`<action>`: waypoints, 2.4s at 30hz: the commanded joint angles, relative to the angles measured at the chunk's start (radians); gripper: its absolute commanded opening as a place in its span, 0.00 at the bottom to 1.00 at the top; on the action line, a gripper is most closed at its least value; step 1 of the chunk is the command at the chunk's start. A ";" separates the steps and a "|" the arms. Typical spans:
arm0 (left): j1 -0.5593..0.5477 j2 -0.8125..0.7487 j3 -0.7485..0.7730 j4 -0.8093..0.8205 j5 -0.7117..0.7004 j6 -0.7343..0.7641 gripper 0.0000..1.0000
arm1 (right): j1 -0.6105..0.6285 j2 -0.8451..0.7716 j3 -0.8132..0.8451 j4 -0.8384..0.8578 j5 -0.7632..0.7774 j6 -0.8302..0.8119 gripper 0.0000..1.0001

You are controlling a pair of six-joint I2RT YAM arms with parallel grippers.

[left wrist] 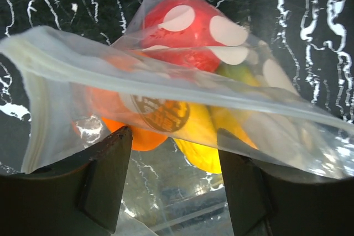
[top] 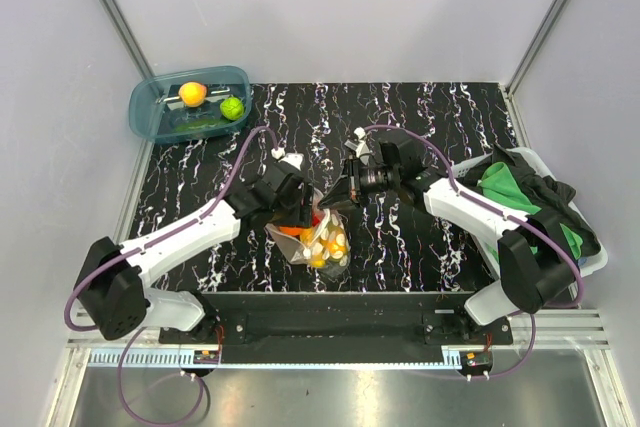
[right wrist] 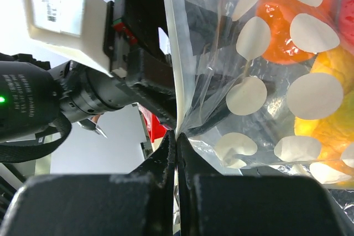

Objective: Open the zip-top bag and remove the fake food

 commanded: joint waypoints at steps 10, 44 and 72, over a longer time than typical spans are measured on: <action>-0.002 0.101 -0.025 0.025 -0.236 0.026 0.72 | -0.008 -0.054 0.000 0.024 -0.017 -0.020 0.00; -0.007 -0.268 -0.026 0.157 0.293 0.117 0.00 | -0.046 -0.112 -0.064 -0.145 0.061 -0.207 0.00; 0.579 0.068 0.285 0.488 0.064 -0.006 0.00 | -0.066 -0.172 -0.129 -0.254 0.074 -0.325 0.00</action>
